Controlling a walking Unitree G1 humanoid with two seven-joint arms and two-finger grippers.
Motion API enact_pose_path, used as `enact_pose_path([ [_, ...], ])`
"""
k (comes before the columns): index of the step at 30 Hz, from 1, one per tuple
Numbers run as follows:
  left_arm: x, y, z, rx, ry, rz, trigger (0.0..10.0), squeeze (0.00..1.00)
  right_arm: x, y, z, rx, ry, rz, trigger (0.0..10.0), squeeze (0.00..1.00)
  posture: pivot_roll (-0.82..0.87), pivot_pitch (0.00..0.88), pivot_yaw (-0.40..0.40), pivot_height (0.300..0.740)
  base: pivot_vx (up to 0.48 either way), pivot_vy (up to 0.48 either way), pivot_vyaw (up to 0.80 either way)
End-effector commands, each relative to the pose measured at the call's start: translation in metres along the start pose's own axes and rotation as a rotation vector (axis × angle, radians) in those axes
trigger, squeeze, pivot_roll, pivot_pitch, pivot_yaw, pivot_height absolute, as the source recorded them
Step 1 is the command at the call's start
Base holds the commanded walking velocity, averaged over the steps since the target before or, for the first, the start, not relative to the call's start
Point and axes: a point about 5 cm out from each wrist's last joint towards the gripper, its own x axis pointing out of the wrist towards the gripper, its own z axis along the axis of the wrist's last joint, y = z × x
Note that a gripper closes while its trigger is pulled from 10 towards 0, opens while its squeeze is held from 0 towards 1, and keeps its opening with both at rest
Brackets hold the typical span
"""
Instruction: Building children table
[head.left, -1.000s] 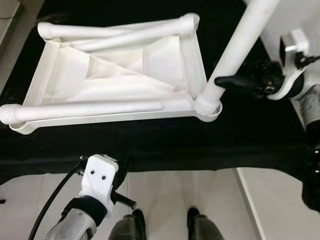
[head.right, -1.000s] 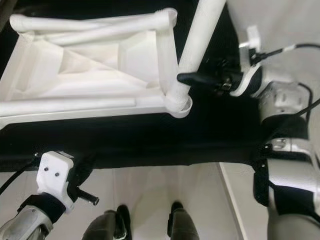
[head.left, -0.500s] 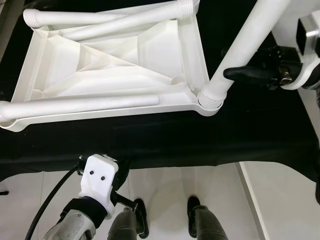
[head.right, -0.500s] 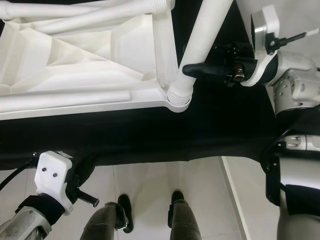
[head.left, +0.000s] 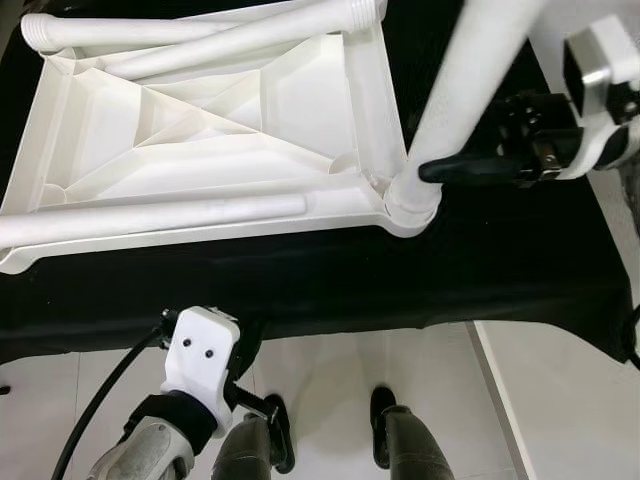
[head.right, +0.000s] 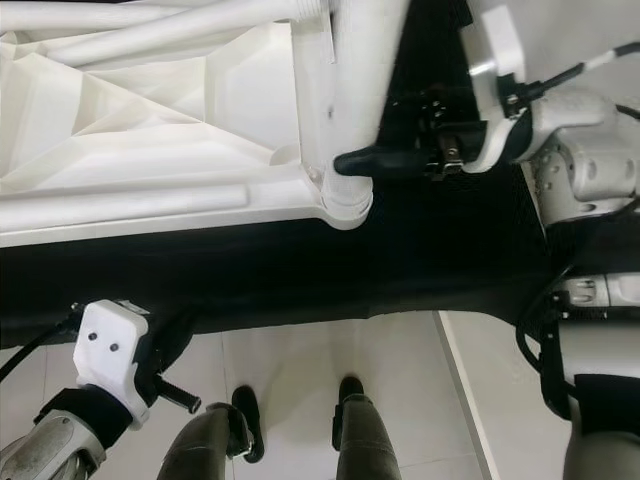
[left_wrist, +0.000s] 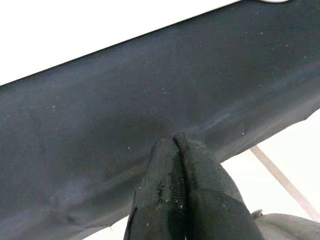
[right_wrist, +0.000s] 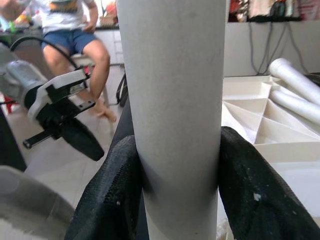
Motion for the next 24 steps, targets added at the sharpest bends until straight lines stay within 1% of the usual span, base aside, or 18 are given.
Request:
enact_pose_path([
  [1, -0.004, -0.001, -0.003, -0.004, 0.027, -0.003, 10.0, 0.00, 0.015, 0.013, -0.036, 0.145, 0.097, 0.111, 10.0, 0.00, 0.02, 0.479, 0.093, 0.740, 0.000, 0.000, 0.00],
  [6, -0.003, -0.001, -0.003, -0.007, 0.026, 0.000, 10.0, 0.00, 0.018, 0.013, -0.035, 0.143, 0.105, 0.125, 10.0, 0.00, 0.02, 0.479, 0.089, 0.740, 0.000, 0.000, 0.00],
  [9, -0.003, -0.002, -0.002, -0.008, 0.025, 0.001, 10.0, 0.00, 0.019, 0.012, -0.035, 0.150, 0.090, 0.121, 10.0, 0.00, 0.01, 0.479, 0.086, 0.740, 0.000, 0.000, 0.00],
  [11, -0.002, -0.002, -0.002, -0.011, 0.023, 0.002, 10.0, 0.00, 0.018, 0.007, -0.040, 0.173, 0.053, 0.081, 10.0, 0.00, 0.01, 0.477, 0.083, 0.740, 0.000, 0.000, 0.00],
  [12, -0.002, -0.002, -0.002, -0.011, 0.023, 0.002, 10.0, 0.00, 0.018, 0.007, -0.040, 0.173, 0.053, 0.081, 10.0, 0.00, 0.01, 0.477, 0.083, 0.740, 0.000, 0.000, 0.00],
  [14, -0.002, -0.002, -0.002, -0.013, 0.023, 0.003, 10.0, 0.00, 0.017, 0.003, -0.052, 0.209, 0.055, 0.005, 10.0, 0.00, 0.01, 0.476, 0.082, 0.740, 0.000, 0.000, 0.00],
  [15, -0.002, -0.002, -0.002, -0.013, 0.023, 0.003, 10.0, 0.00, 0.017, 0.003, -0.052, 0.209, 0.055, 0.005, 10.0, 0.00, 0.01, 0.476, 0.082, 0.740, 0.000, 0.000, 0.00],
  [17, -0.001, -0.003, -0.002, -0.014, 0.022, 0.004, 10.0, 0.00, 0.014, 0.002, -0.061, 0.238, 0.064, -0.092, 10.0, 0.00, 0.01, 0.476, 0.081, 0.740, 0.000, 0.000, 0.00],
  [18, -0.001, -0.003, -0.002, -0.014, 0.022, 0.004, 10.0, 0.00, 0.014, 0.002, -0.061, 0.238, 0.064, -0.092, 10.0, 0.00, 0.01, 0.476, 0.081, 0.740, 0.000, 0.000, 0.00],
  [21, -0.001, -0.003, -0.003, -0.014, 0.023, 0.005, 10.0, 0.00, 0.008, 0.006, -0.069, 0.264, 0.086, -0.210, 10.0, 0.00, 0.00, 0.470, 0.076, 0.740, 0.000, 0.000, 0.00],
  [22, -0.001, -0.003, -0.003, -0.014, 0.023, 0.005, 10.0, 0.00, 0.008, 0.006, -0.069, 0.264, 0.086, -0.210, 10.0, 0.00, 0.00, 0.470, 0.076, 0.740, 0.000, 0.000, 0.00],
  [23, -0.001, -0.003, -0.003, -0.014, 0.023, 0.004, 10.0, 0.00, 0.006, 0.008, -0.070, 0.269, 0.087, -0.237, 10.0, 0.00, 0.00, 0.470, 0.076, 0.740, 0.000, 0.000, 0.00],
  [24, 0.000, -0.003, -0.004, -0.014, 0.023, 0.004, 10.0, 0.00, 0.003, 0.013, -0.075, 0.293, 0.108, -0.325, 10.0, 0.00, -0.01, 0.463, 0.065, 0.740, 0.000, 0.000, 0.00],
])
